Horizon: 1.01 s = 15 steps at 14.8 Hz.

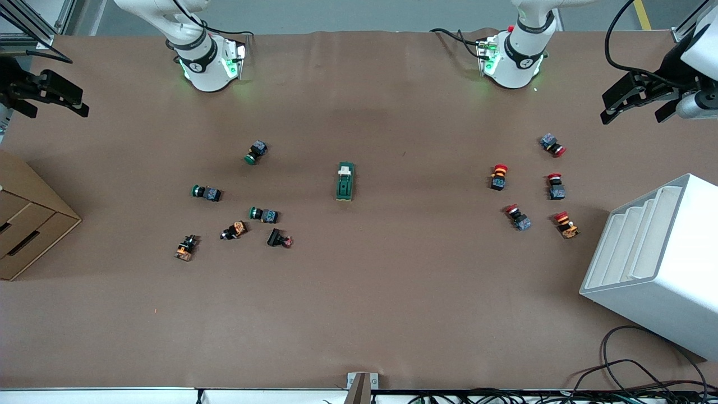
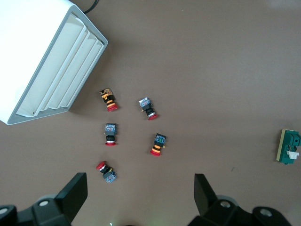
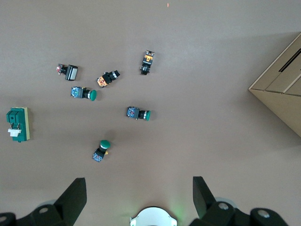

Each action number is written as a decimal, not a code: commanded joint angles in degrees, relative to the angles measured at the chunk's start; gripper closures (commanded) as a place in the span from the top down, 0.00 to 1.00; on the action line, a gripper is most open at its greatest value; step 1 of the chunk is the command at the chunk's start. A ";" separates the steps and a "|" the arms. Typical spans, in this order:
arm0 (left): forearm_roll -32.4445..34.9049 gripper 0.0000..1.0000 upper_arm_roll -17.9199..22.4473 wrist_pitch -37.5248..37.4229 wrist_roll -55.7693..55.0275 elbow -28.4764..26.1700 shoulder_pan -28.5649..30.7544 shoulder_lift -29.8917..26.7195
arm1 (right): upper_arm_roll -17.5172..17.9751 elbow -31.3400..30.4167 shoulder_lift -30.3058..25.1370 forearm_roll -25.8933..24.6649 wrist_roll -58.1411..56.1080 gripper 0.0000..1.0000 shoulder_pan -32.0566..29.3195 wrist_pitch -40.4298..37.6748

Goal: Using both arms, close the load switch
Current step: 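Move the left gripper over the teal load switch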

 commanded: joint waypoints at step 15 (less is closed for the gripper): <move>1.06 1.00 -5.10 9.38 -14.18 -1.68 -8.53 8.79 | -0.20 -1.41 -1.18 0.92 1.05 1.00 0.43 1.39</move>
